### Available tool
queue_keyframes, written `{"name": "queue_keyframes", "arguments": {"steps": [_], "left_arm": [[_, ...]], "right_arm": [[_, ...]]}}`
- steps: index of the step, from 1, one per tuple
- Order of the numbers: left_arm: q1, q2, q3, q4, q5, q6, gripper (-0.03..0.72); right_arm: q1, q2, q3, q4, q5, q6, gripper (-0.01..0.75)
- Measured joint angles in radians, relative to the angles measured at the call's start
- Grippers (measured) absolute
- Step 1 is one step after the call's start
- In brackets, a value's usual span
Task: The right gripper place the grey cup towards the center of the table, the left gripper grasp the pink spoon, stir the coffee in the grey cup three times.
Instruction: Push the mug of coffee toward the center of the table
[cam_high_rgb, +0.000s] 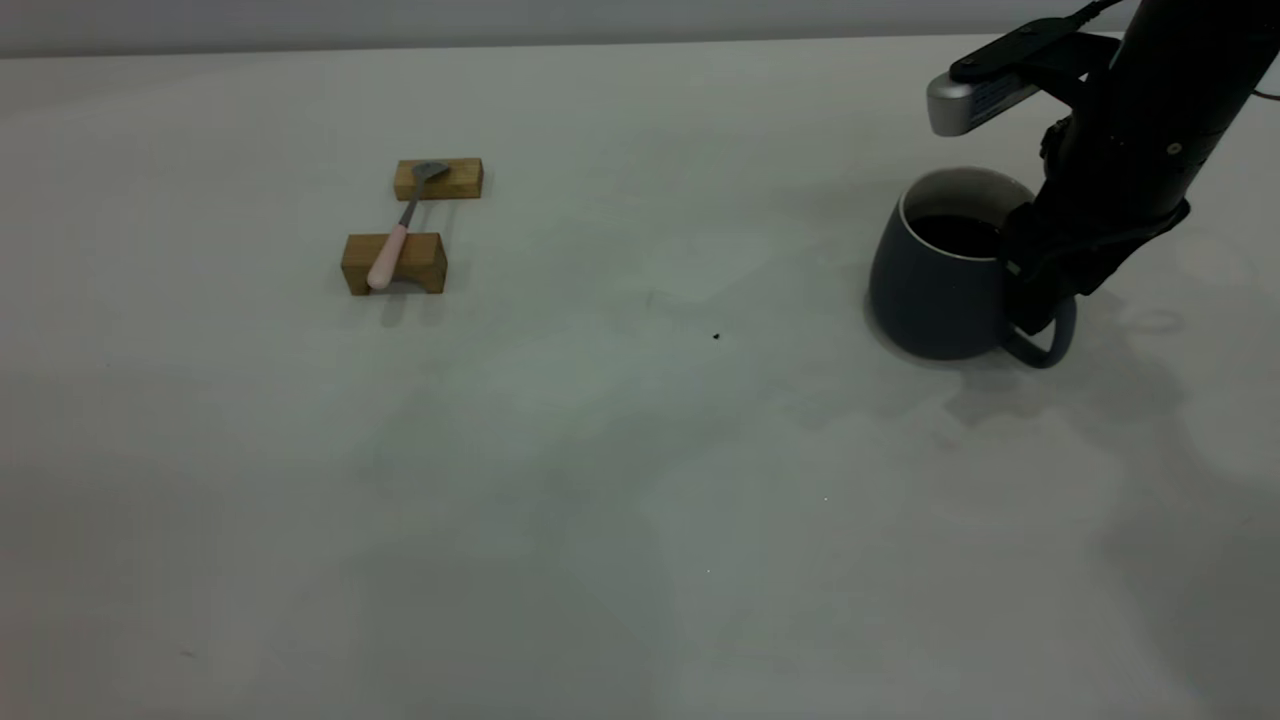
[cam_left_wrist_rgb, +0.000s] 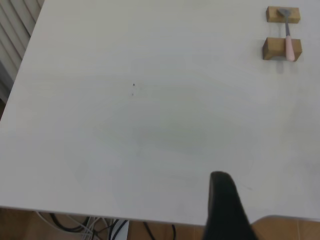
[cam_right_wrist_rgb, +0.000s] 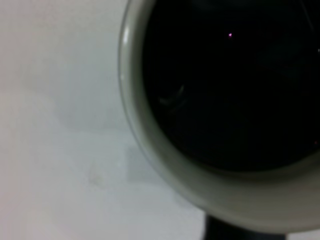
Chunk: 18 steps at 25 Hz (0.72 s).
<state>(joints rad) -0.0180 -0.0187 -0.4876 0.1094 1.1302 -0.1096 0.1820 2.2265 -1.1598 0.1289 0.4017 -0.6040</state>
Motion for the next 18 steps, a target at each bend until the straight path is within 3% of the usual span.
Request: {"name": "queue_keyframes", "arguments": {"steps": [5,6,18], "left_arm": [[0.0,0.0,0.0,0.0,0.0,-0.001,0.523],[0.0,0.0,0.0,0.0,0.0,-0.001,0.523],[0.0,0.0,0.0,0.0,0.0,-0.001,0.523]], "right_arm": [[0.012,0.004,-0.02,-0.003,-0.003,-0.017,0.193],[0.022,0.005,-0.025,-0.001,-0.011,-0.011,0.164],[0.165,0.084,-0.188,0.011,0.009,-0.013,0.168]]}}
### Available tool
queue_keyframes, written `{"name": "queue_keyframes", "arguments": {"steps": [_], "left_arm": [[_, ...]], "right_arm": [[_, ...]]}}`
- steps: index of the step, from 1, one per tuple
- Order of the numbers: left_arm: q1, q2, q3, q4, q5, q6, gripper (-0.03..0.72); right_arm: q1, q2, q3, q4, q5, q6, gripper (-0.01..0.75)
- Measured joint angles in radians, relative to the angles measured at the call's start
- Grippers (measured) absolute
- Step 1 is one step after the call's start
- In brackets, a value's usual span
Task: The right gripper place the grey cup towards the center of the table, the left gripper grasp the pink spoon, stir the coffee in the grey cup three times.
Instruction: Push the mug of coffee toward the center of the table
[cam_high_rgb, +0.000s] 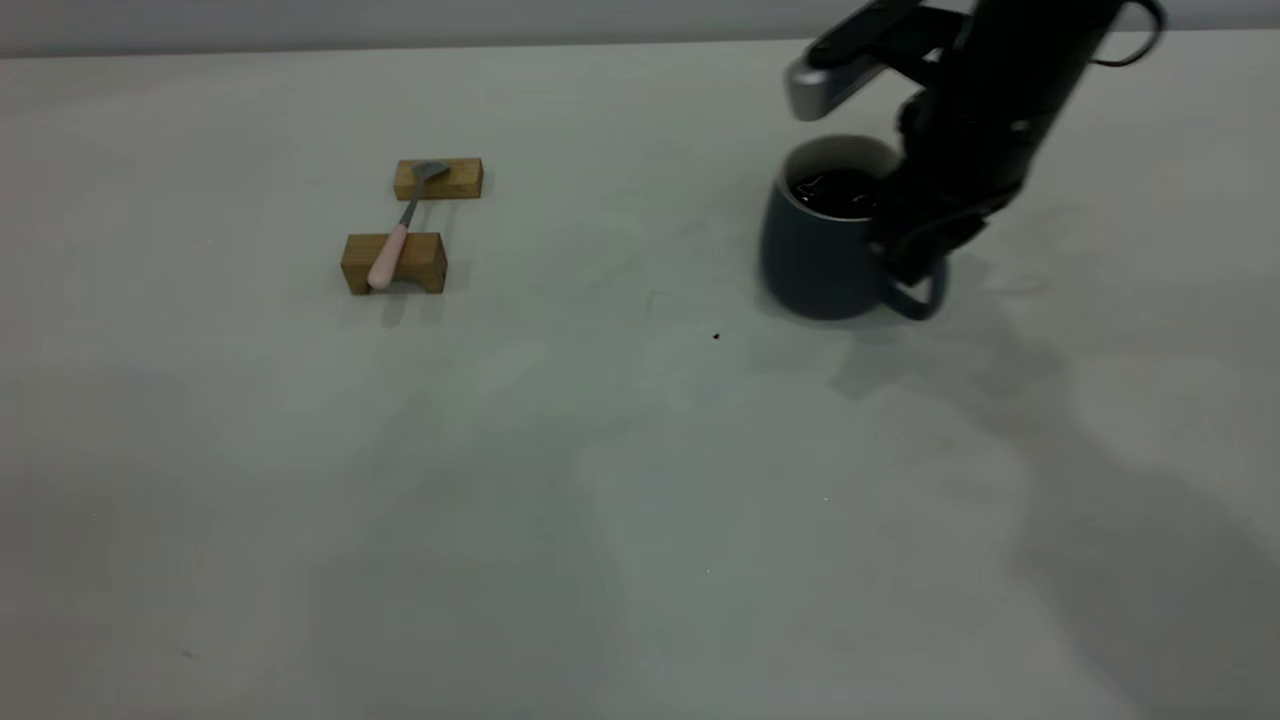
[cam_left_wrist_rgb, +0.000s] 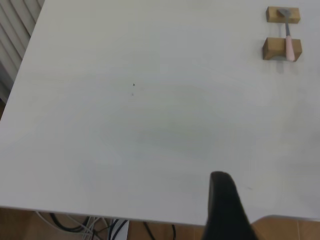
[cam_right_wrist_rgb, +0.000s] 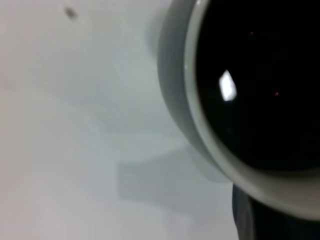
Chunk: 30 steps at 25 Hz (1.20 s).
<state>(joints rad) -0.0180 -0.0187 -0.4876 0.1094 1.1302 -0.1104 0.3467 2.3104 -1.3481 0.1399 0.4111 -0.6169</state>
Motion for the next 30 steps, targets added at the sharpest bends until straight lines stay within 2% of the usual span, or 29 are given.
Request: {"name": "queue_keyframes", "arguments": {"steps": [8,16,18,22,27,28,30], "left_arm": [[0.0,0.0,0.0,0.0,0.0,0.0,0.523],[0.0,0.0,0.0,0.0,0.0,0.001,0.523],[0.0,0.0,0.0,0.0,0.0,0.001,0.523],[0.0,0.0,0.0,0.0,0.0,0.001,0.523],[0.0,0.0,0.0,0.0,0.0,0.001,0.523],[0.0,0.0,0.0,0.0,0.0,0.001,0.523],[0.0,0.0,0.0,0.0,0.0,0.001,0.523]], "right_arm": [[0.112,0.014,-0.029,0.045,0.001,0.001,0.168],[0.141,0.016,-0.029,0.087,-0.005,0.001,0.17],[0.141,0.016,-0.029,0.112,-0.007,0.001,0.19],[0.142,0.016,-0.029,0.137,-0.012,0.001,0.335],[0.142,0.011,-0.029,0.14,-0.013,0.009,0.603],[0.142,0.001,-0.029,0.14,0.003,0.017,0.658],[0.141,-0.039,-0.029,0.14,0.066,0.047,0.709]]}}
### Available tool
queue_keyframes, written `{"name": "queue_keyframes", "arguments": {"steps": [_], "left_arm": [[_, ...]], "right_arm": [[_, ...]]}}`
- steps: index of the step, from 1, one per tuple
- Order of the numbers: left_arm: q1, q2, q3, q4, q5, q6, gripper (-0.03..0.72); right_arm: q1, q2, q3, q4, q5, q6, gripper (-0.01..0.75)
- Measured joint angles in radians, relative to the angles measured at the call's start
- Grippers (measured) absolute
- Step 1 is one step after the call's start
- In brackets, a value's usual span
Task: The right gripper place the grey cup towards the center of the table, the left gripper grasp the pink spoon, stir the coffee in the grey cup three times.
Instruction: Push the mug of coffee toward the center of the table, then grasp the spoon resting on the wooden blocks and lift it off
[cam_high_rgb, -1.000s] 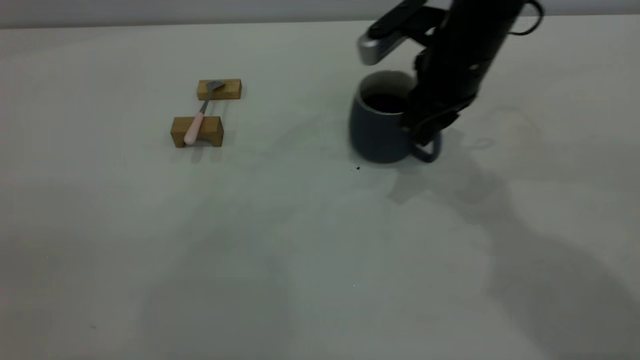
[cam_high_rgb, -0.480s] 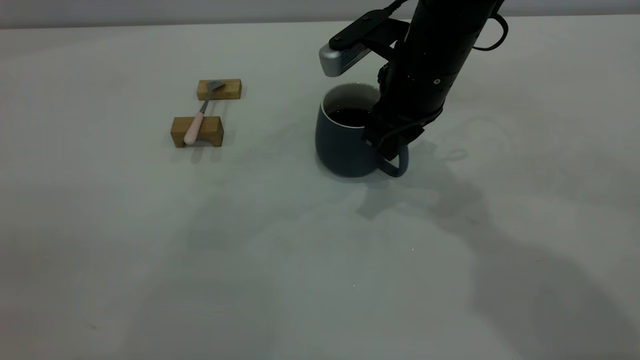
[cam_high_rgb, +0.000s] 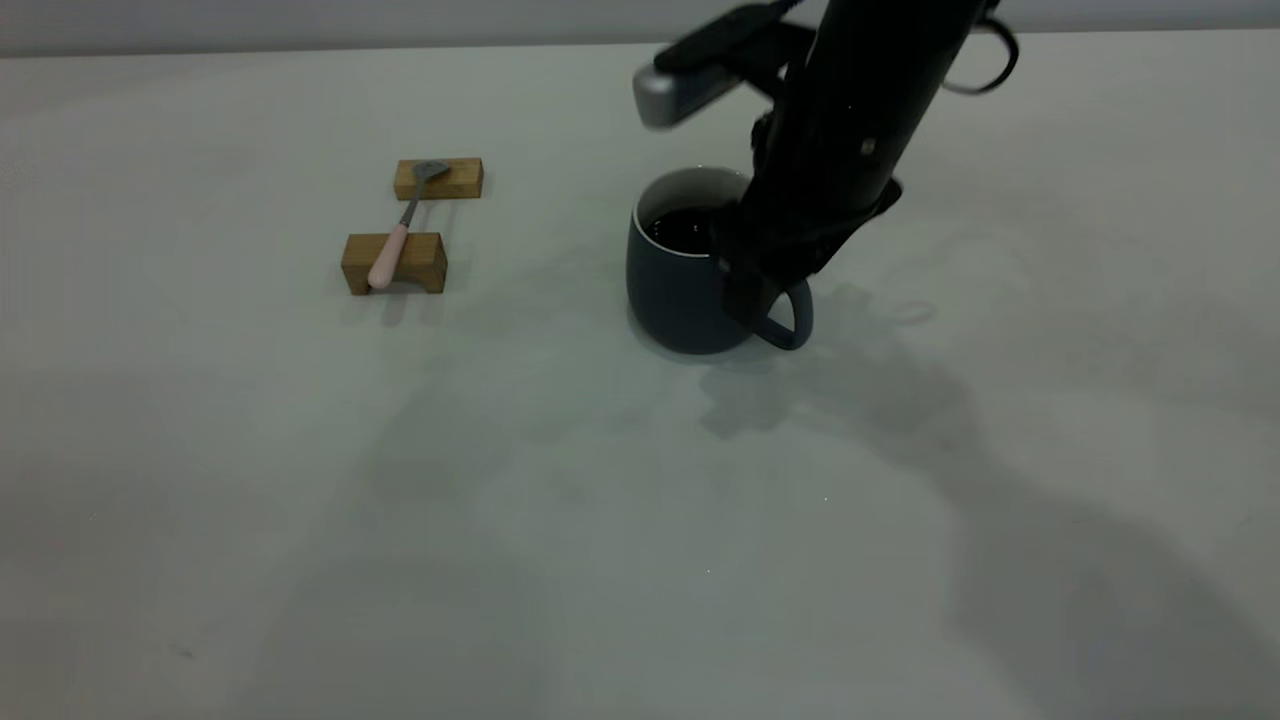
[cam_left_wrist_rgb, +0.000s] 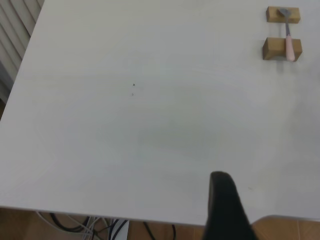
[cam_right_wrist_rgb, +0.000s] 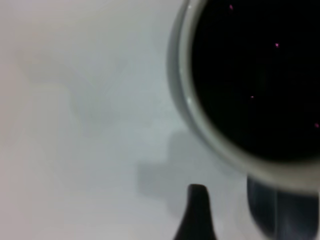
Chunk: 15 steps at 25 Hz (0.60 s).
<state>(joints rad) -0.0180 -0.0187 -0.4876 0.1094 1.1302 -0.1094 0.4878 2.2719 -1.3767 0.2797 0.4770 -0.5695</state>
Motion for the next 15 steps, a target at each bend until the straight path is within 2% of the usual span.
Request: {"name": "queue_keyframes", "arguments": {"steps": [9,15], "left_arm": [[0.0,0.0,0.0,0.0,0.0,0.0,0.523],[0.0,0.0,0.0,0.0,0.0,0.0,0.523]], "right_arm": [[-0.065,-0.4,0.0,-0.119,0.413,0.212,0.728],[-0.069,-0.679,0.0,-0.222,0.668,0.358,0.727]]}}
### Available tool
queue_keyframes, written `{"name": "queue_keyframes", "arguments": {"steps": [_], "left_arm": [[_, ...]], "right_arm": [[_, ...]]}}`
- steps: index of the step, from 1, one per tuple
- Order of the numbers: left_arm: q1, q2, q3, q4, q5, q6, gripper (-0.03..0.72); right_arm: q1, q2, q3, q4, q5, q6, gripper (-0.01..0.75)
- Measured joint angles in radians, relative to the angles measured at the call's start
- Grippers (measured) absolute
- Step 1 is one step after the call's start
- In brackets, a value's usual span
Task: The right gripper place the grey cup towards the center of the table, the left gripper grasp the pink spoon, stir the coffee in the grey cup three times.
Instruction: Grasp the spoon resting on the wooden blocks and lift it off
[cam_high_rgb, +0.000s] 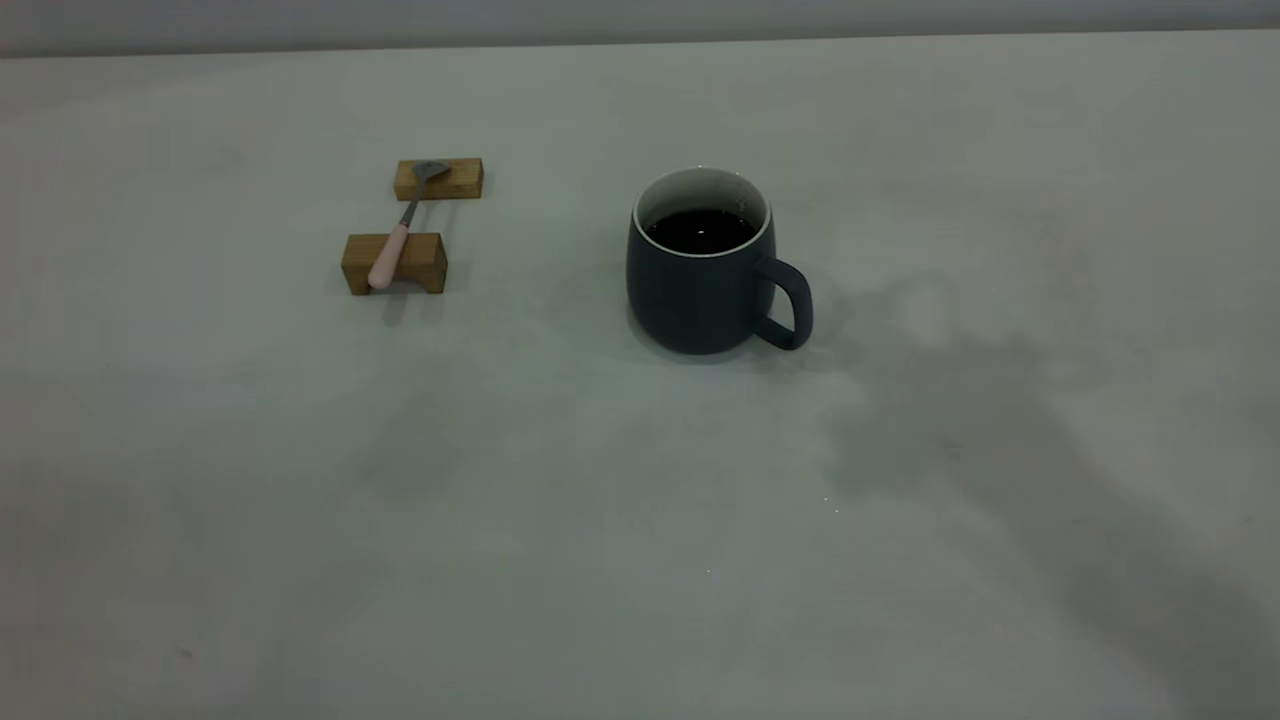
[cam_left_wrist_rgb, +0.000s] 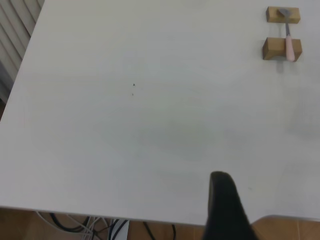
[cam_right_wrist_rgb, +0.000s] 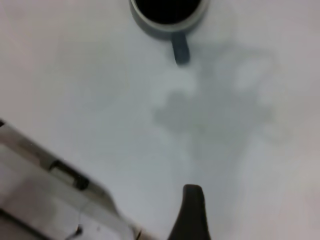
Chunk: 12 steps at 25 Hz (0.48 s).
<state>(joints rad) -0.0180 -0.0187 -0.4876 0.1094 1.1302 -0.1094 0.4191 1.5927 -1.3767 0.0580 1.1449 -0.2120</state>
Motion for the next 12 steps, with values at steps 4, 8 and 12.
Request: {"name": "queue_keyframes", "arguments": {"steps": [4,8,12], "left_arm": [[0.0,0.0,0.0,0.0,0.0,0.0,0.523],[0.0,0.0,0.0,0.0,0.0,-0.001,0.523],[0.0,0.0,0.0,0.0,0.0,-0.001,0.523]], "right_arm": [[0.0,-0.148,0.006,-0.044,0.078,0.102,0.722],[0.001,-0.291,0.067,-0.048,0.081,0.096,0.717],[0.001,-0.467,0.24,-0.049,0.088,0.12,0.718]]}}
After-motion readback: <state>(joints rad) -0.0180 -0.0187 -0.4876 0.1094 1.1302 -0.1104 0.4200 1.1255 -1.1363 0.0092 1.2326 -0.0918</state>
